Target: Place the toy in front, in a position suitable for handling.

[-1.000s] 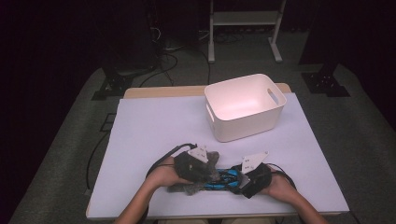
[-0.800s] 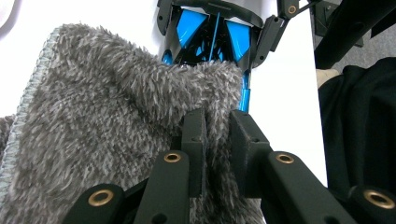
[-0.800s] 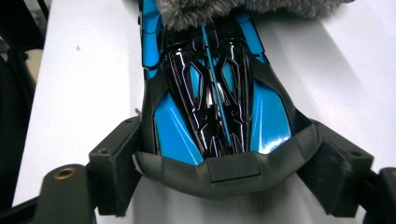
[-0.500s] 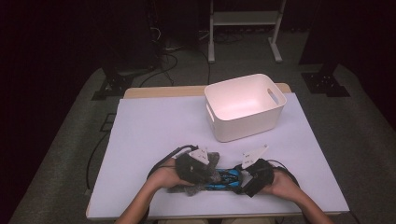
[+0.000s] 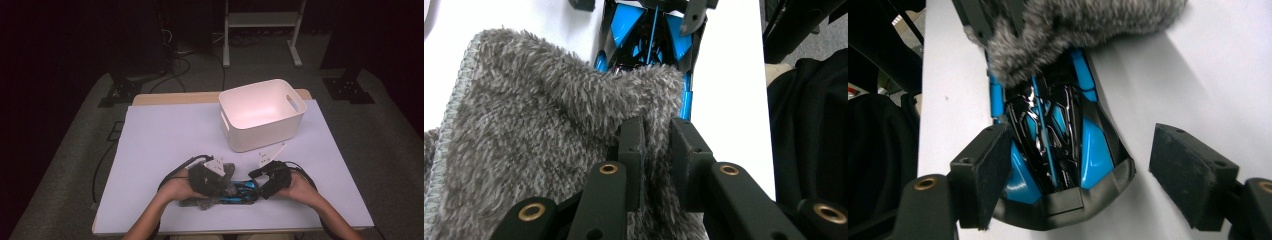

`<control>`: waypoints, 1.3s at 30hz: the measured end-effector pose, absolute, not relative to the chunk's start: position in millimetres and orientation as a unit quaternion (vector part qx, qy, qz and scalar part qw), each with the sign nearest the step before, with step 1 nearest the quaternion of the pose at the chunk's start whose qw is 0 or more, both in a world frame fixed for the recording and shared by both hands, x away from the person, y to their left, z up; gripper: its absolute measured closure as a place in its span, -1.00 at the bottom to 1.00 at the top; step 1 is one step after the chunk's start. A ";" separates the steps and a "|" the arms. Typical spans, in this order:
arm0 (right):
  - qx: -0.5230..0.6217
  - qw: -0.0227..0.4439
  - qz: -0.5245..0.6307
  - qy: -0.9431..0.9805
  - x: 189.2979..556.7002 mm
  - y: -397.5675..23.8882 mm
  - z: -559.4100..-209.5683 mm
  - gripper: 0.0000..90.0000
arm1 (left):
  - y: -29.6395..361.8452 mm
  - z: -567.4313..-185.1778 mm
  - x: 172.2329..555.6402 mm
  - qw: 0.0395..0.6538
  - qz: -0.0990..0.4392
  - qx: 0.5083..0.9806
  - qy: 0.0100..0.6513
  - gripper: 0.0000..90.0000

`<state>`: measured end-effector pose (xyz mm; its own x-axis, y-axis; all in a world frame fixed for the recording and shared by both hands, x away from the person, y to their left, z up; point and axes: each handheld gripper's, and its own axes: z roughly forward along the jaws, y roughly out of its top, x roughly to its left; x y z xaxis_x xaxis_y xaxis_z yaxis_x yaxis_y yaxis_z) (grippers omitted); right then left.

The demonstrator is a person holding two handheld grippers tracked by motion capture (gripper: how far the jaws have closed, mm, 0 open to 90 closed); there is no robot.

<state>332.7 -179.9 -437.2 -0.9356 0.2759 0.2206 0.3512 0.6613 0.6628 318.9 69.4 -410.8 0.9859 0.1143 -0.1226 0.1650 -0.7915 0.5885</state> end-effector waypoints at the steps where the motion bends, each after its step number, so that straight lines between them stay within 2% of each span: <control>1: -0.173 0.054 -0.371 -0.911 333.5 -179.6 -438.5 -0.45 | 69.7 -410.0 319.4 0.314 -0.039 0.946 0.073 0.71; 11: -0.198 0.118 -0.389 -0.892 341.4 -181.5 -450.5 -0.25 | 72.4 -401.2 331.2 0.333 -0.038 0.938 0.093 0.69; 17: -0.204 0.116 -0.395 -0.888 338.8 -182.4 -451.5 -0.24 | 70.2 -395.8 340.7 0.334 -0.042 0.936 0.107 0.65; 22: -0.191 0.079 -0.405 -0.890 328.8 -182.7 -449.4 -0.22 | 68.6 -393.5 345.5 0.334 -0.047 0.934 0.114 0.64; 34: -0.123 -0.054 -0.420 -0.898 294.2 -182.2 -440.9 -0.18 | 58.0 -395.1 348.0 0.309 -0.077 0.940 0.121 0.46; 39: -0.105 -0.080 -0.424 -0.896 287.3 -183.0 -440.7 -0.17 | 55.2 -394.5 345.5 0.298 -0.078 0.944 0.115 0.48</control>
